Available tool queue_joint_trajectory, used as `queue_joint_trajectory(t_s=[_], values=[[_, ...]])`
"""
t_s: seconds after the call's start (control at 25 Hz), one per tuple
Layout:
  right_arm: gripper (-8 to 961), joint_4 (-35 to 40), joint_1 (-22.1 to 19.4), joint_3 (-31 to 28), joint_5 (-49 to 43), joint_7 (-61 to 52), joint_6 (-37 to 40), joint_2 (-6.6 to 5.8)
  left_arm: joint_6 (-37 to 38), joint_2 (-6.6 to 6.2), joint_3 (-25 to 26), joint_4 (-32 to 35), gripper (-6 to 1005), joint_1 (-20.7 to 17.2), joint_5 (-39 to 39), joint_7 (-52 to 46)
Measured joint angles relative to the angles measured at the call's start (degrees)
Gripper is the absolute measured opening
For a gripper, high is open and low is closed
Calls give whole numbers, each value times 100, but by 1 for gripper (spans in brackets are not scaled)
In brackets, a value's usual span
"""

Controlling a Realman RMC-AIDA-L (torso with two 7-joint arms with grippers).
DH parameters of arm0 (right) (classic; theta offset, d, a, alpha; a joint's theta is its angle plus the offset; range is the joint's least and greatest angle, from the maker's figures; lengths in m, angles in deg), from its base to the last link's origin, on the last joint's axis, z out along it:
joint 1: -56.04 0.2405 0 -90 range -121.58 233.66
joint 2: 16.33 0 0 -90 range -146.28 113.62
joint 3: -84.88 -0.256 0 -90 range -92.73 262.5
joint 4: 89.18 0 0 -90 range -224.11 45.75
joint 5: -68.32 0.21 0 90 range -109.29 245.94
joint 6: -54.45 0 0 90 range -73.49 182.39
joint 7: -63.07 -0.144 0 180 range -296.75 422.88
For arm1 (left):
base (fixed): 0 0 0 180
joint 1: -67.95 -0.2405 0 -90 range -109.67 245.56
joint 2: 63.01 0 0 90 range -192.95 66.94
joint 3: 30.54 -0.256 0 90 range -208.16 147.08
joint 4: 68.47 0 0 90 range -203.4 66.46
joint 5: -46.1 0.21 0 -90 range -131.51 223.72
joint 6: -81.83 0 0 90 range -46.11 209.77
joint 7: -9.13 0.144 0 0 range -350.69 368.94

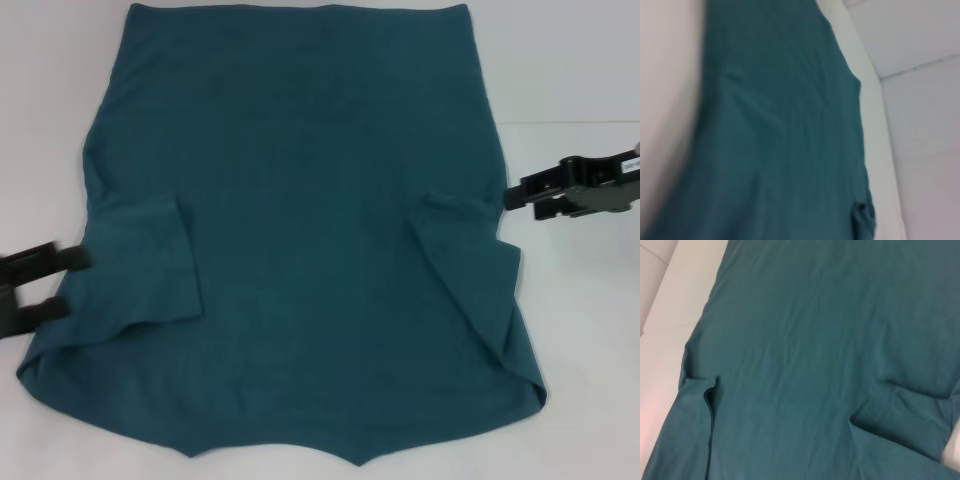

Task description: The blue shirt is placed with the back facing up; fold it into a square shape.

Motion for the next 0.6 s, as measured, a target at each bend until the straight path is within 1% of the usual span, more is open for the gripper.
queue_joint_trajectory(t_s=[0.12, 0.24, 0.4, 0.6], values=[[583, 11, -25, -51, 0, 10, 65, -30, 103, -25, 388, 165, 902, -138, 489, -106], [583, 13, -20, -51, -1, 29, 80, -27, 178, -28, 576, 180, 902, -212, 929, -152], [582, 13, 11, -46, -5, 68, 82, 1, 203, 20, 649, 196, 903, -304, 1020, -170], [582, 21, 21, -48, -4, 123, 92, 22, -143, 44, 618, 126, 902, -309, 1052, -171]])
